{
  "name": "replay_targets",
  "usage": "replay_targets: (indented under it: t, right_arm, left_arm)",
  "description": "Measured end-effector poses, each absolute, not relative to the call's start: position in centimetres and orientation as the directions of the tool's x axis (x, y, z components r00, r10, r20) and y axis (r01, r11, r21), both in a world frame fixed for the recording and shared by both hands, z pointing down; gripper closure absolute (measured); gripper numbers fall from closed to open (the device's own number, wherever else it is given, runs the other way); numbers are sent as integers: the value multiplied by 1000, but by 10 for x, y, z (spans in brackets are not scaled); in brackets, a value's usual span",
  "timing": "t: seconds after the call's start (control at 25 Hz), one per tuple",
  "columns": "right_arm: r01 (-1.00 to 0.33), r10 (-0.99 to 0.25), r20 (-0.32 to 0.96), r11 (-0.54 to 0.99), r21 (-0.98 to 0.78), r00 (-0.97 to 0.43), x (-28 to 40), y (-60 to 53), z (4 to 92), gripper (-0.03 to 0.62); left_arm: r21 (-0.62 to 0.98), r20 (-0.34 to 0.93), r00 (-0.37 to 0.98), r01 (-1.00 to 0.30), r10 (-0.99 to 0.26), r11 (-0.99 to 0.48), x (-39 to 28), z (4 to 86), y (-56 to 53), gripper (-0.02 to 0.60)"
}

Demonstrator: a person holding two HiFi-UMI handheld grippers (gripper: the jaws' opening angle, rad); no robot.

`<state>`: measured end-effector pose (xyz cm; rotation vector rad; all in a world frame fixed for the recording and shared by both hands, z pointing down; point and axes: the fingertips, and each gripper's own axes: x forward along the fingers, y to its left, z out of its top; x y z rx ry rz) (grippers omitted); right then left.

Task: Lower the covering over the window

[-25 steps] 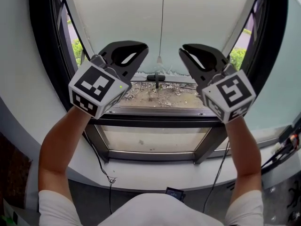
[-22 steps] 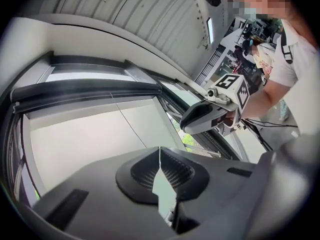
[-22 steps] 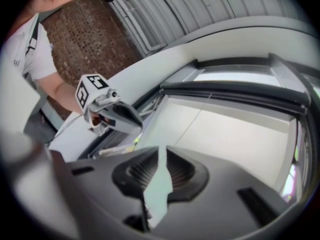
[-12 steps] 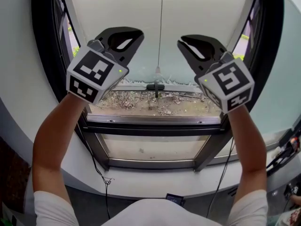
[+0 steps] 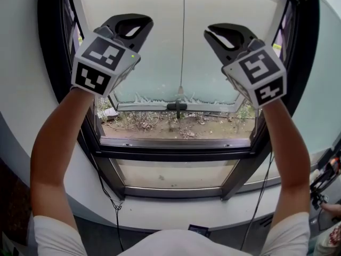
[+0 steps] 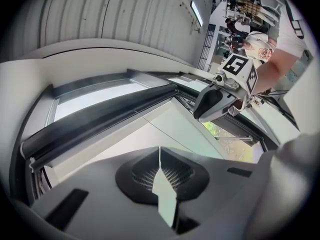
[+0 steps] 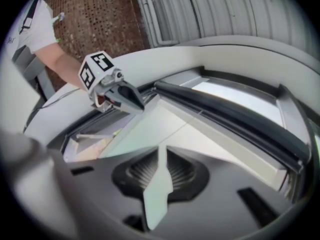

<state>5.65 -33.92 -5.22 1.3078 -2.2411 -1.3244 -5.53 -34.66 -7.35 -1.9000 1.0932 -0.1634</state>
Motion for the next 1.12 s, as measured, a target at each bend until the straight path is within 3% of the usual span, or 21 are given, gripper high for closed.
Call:
replay_targets:
  t: [0.4, 1.12]
  right_arm:
    - [-508, -833, -270, 16, 861, -484, 63, -365, -110, 536]
    - [-313, -876, -365, -267, 911, -314, 70, -395, -185, 534]
  left_arm:
    - [-798, -346, 495, -601, -797, -27, -67, -128, -373, 559]
    - [-811, -407, 369, -567, -836, 144, -98, -192, -395, 547]
